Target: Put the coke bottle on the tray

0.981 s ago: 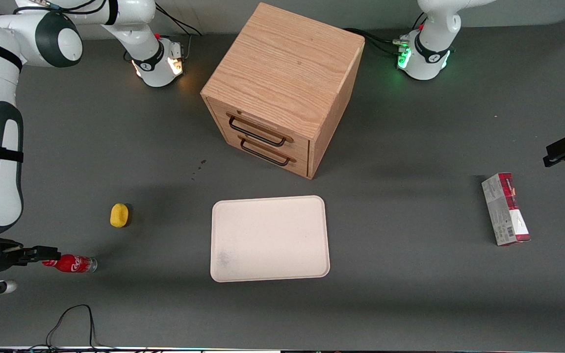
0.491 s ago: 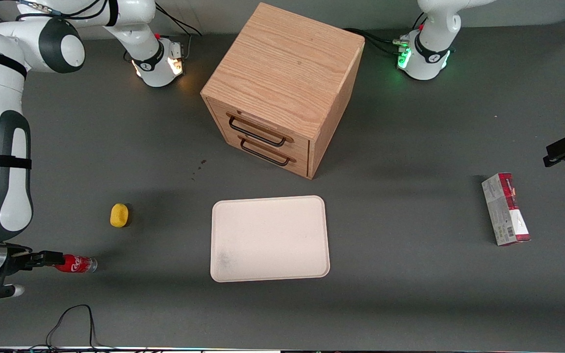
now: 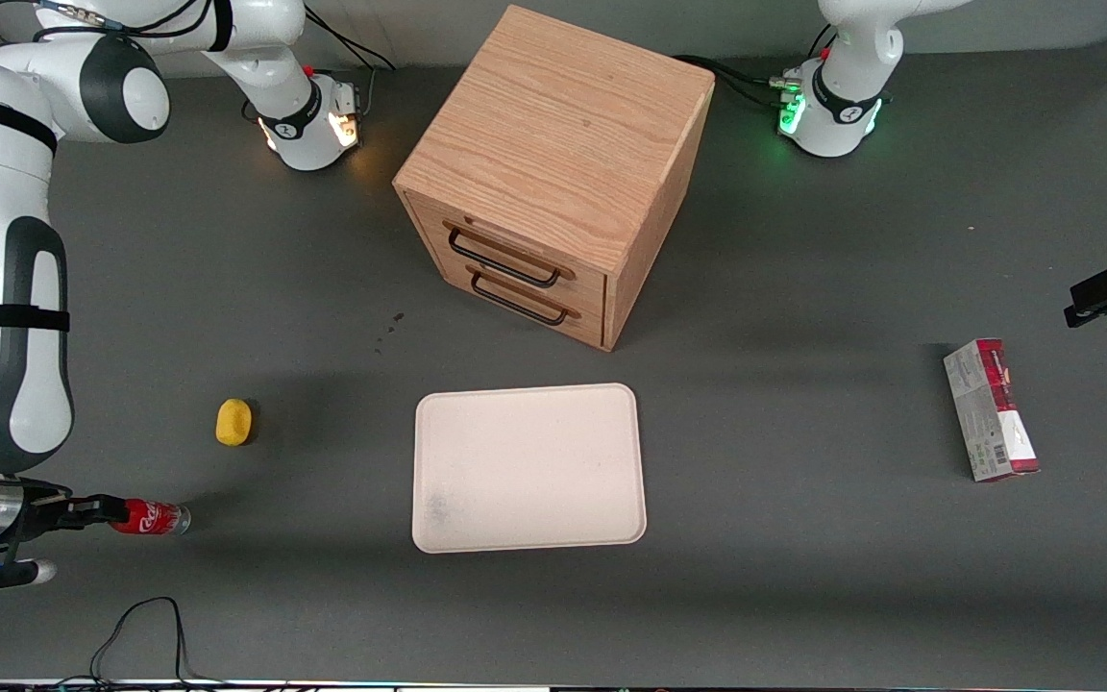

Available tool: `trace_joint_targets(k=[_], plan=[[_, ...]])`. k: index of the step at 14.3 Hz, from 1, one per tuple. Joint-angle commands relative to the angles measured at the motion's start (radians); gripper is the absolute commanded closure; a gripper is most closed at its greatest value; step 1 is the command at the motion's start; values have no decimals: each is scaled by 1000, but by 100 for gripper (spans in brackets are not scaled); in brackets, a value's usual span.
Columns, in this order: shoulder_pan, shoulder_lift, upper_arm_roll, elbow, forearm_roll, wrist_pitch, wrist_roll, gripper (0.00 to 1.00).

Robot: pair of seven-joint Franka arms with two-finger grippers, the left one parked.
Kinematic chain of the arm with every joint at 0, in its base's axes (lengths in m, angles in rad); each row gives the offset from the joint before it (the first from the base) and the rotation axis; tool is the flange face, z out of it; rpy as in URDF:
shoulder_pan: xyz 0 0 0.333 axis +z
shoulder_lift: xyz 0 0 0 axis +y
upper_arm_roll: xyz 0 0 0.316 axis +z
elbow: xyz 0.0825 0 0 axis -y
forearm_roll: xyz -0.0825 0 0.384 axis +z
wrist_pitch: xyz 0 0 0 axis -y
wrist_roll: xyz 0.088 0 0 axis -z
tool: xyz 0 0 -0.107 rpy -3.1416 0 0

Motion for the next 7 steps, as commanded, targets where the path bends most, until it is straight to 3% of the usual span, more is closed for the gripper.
trace_joint_targets(k=[1, 2, 3, 7], plan=[[14, 17, 1, 30, -30, -3, 50, 78], [14, 15, 2, 30, -39, -4, 49, 93], [16, 15, 1, 30, -47, -6, 50, 100], [14, 12, 1, 30, -47, -10, 46, 100]])
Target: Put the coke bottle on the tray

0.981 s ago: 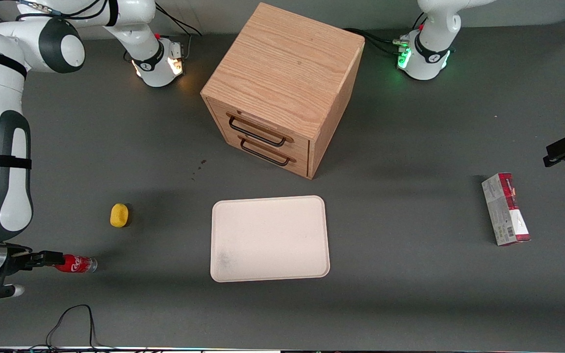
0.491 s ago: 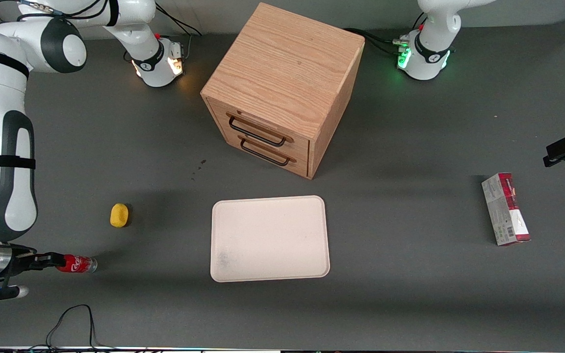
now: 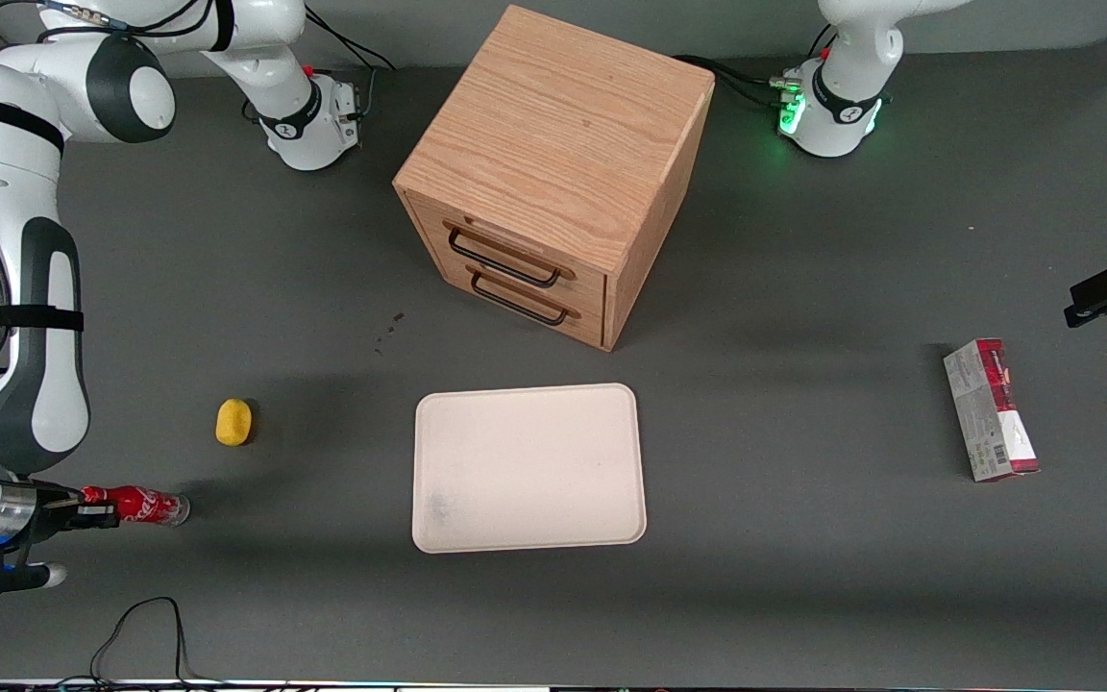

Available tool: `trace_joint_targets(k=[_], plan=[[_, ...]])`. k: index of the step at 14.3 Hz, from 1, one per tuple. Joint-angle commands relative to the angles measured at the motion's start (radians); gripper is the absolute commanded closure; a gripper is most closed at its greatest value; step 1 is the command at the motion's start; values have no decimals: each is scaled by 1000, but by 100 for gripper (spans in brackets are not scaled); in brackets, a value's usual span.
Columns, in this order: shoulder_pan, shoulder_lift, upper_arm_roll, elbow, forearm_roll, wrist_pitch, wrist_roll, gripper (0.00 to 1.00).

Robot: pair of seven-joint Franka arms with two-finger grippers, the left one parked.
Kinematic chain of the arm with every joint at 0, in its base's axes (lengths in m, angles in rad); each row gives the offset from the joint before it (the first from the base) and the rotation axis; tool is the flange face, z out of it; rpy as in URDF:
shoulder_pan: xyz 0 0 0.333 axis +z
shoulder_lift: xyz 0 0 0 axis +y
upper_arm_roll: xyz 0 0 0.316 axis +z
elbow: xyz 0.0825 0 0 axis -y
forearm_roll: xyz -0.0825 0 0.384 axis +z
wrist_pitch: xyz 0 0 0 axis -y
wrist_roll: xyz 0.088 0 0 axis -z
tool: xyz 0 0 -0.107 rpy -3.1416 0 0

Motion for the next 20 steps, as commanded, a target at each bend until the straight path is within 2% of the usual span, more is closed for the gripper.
trace_joint_targets(k=[1, 6, 7, 8, 20], plan=[[3, 11, 1, 29, -20, -12, 24, 100], [1, 11, -1, 29, -22, -12, 22, 100], [3, 11, -1, 29, -22, -12, 22, 82], [3, 11, -1, 29, -23, -12, 19, 1], [3, 8, -1, 29, -39, -19, 18, 0]])
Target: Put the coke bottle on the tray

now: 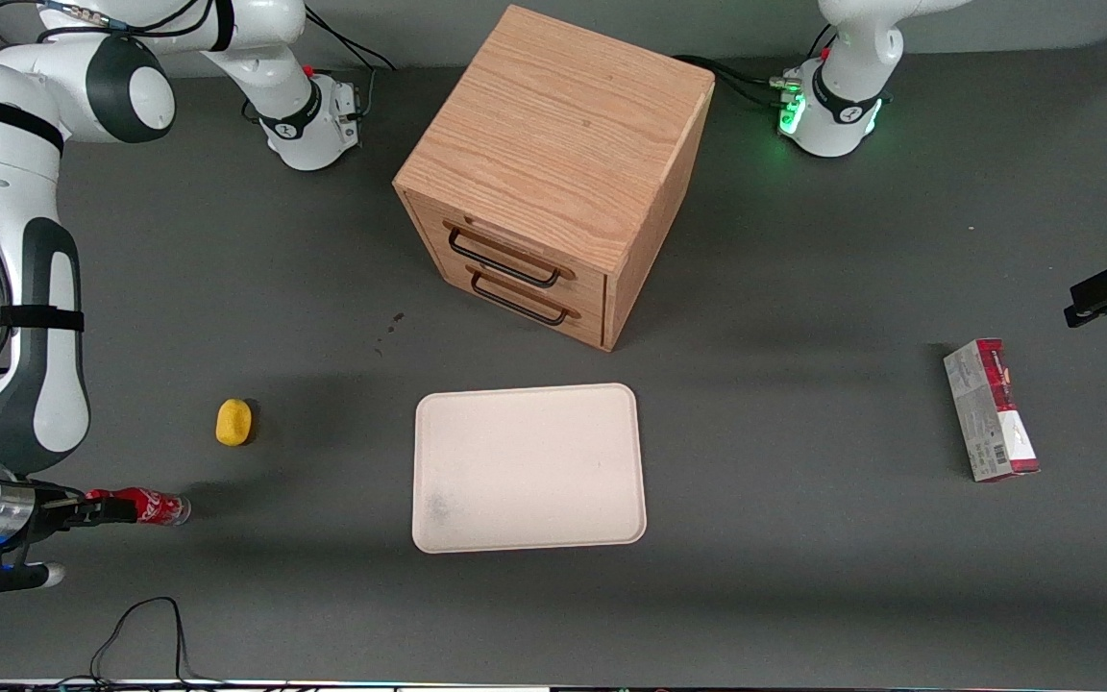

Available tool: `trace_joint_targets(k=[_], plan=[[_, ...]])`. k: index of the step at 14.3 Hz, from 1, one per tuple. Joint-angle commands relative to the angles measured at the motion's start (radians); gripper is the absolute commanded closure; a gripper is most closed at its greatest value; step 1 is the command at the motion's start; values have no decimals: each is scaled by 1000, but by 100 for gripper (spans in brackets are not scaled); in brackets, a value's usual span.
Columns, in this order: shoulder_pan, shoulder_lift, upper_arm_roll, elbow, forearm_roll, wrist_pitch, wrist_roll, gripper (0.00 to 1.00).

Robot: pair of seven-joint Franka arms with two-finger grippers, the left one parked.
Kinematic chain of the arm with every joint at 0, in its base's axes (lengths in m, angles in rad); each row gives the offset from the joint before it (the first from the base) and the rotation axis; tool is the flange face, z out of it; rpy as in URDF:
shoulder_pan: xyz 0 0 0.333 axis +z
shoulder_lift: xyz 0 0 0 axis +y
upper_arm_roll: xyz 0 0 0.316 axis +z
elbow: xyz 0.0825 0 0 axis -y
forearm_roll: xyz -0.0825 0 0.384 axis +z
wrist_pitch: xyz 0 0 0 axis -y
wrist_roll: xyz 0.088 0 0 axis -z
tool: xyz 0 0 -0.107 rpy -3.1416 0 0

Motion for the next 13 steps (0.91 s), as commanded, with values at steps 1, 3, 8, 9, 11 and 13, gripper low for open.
trace_joint_targets(k=[1, 3, 8, 9, 11, 13], plan=[[2, 0, 2, 29, -20, -32, 16, 0], [0, -35, 0, 29, -20, -113, -7, 0], [-41, -285, -3, -90, -17, -335, -125, 0], [-43, -343, -5, -146, -17, -329, -125, 0], [-52, -392, -8, -185, -15, -329, -125, 0], [-52, -412, -11, -185, -11, -339, -125, 0]])
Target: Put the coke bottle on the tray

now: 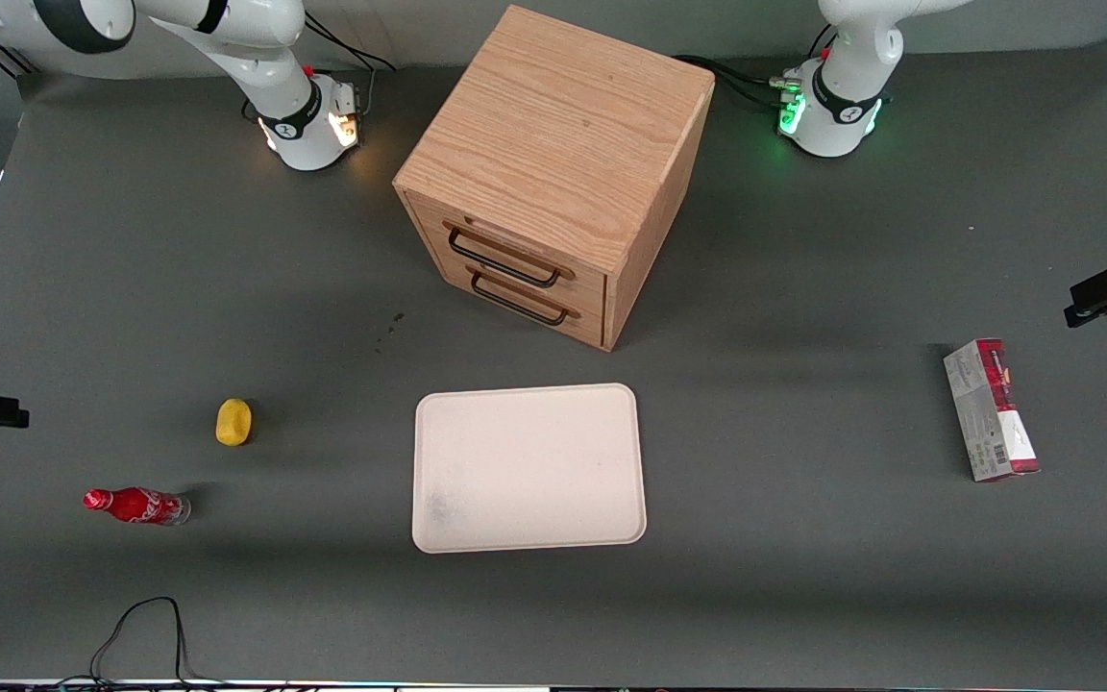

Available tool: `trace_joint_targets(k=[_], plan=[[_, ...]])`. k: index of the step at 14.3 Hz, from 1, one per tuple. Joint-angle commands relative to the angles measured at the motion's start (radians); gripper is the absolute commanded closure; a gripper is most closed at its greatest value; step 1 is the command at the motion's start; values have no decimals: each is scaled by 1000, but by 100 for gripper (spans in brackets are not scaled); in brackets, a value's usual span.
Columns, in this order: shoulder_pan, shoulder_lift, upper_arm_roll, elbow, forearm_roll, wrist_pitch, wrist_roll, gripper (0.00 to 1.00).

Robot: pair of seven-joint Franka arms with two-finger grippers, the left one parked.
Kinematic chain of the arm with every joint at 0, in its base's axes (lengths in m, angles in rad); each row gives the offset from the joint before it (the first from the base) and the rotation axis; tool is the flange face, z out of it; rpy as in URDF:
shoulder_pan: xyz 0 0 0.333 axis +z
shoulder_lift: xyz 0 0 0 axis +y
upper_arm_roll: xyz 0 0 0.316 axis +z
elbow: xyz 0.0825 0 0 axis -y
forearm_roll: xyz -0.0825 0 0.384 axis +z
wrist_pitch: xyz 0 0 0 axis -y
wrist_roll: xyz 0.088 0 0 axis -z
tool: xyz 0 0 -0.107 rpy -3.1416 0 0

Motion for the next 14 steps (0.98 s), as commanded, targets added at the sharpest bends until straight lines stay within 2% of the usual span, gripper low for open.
trace_joint_targets(k=[1, 4, 9, 14], plan=[[-1, -69, -5, -76, 0, 3, -20, 0], [-2, -69, -7, -91, 0, 8, -20, 0], [-22, -48, -4, -314, 7, 308, -9, 0], [-14, 40, -1, -328, 47, 436, 14, 0]])
